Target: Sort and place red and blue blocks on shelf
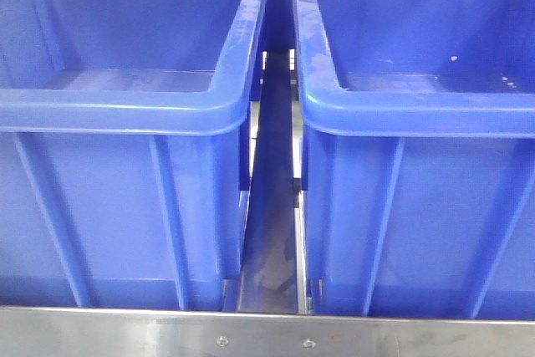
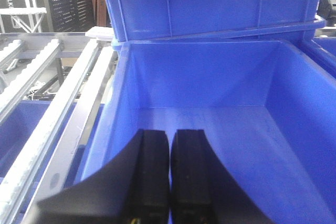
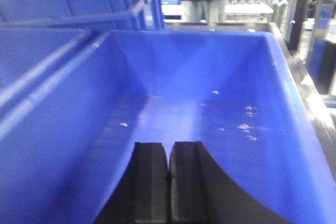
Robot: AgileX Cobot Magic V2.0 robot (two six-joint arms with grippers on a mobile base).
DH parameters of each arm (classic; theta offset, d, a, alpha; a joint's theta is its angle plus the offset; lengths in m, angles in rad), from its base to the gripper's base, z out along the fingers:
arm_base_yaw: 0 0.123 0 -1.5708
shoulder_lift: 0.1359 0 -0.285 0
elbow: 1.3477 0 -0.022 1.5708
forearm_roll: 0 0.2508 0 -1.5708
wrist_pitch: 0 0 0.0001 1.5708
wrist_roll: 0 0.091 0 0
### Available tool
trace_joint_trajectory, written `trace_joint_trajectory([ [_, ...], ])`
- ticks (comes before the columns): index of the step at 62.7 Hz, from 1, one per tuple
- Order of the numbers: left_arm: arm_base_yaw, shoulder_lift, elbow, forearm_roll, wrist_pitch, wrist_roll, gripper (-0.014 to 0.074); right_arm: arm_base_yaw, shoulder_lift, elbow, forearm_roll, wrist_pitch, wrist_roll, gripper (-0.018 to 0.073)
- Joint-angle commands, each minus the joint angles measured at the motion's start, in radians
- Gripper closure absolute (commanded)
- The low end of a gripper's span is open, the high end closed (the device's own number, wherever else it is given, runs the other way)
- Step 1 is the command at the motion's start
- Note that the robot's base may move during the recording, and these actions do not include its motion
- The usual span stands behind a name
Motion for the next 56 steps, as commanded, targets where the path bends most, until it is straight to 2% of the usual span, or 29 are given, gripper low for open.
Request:
trace_joint_trajectory([
  [1,0.003,0.006,-0.026,0.001,-0.092,-0.012,0.047,-0.031,-0.021,-0.006,-0.128,-0.127,-0.002,0.051],
  [4,0.003,0.006,-0.026,0.001,-0.092,-0.012,0.047,-0.045,-0.051,0.018,-0.215,-0.143,-0.002,0.051],
  [7,0.003,0.006,-0.026,0.001,-0.092,-0.012,0.047,-0.053,-0.085,0.044,-0.25,-0.166,-0.002,0.051],
  [13,0.003,0.006,-0.026,0.001,-0.092,-0.012,0.047,-0.053,-0.134,0.11,-0.218,-0.23,-0.001,0.051],
  [23,0.003,0.006,-0.026,0.001,-0.092,-0.012,0.047,-0.053,-0.171,0.239,-0.095,-0.315,0.002,0.051],
  [34,0.003,0.008,-0.026,0.001,-0.092,-0.012,0.047,-0.052,-0.172,0.331,-0.092,-0.414,0.017,0.051],
  [39,0.003,0.008,-0.026,0.001,-0.092,-0.012,0.047,-0.049,-0.172,0.372,-0.092,-0.482,0.054,0.051],
  [56,0.003,0.008,-0.026,0.001,-0.092,-0.012,0.047,-0.044,-0.172,0.369,-0.108,-0.448,0.076,0.051],
])
